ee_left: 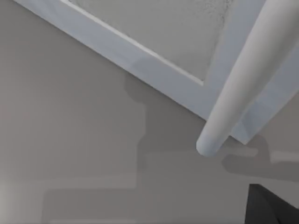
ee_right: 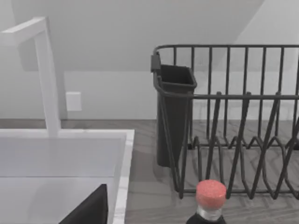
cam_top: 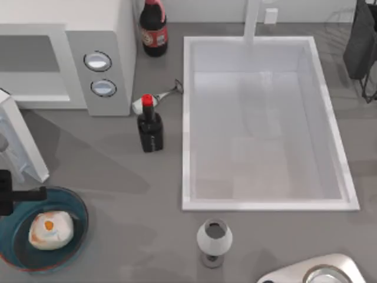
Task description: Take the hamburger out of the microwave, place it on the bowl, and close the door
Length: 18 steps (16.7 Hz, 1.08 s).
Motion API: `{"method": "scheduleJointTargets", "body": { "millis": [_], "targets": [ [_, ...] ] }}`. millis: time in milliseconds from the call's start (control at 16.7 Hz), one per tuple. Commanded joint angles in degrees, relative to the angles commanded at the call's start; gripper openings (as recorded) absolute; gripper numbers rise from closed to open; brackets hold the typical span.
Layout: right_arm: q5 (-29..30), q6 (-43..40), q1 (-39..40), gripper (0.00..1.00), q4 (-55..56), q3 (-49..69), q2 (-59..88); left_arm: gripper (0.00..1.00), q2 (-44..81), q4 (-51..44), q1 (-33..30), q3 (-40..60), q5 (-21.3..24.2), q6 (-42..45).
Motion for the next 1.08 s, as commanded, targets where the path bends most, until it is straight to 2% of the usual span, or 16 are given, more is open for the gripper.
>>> {"method": "scheduleJointTargets", "body": {
  "millis": [360,840,1080],
  "targets": [
    [0.0,0.0,0.0,1.0,0.0,0.0,0.0,0.0,2.52,1.12,0.14,1.88,0.21,0.04],
    [0.0,0.0,0.0,1.0,0.0,0.0,0.0,0.0,26.09,10.36,-0.34,14.69,0.04,0.0],
    [0.0,0.0,0.0,1.0,0.0,0.0,0.0,0.0,29.75,12.39,-0.45,17.32,-0.01,-0.02]
  ]
}}
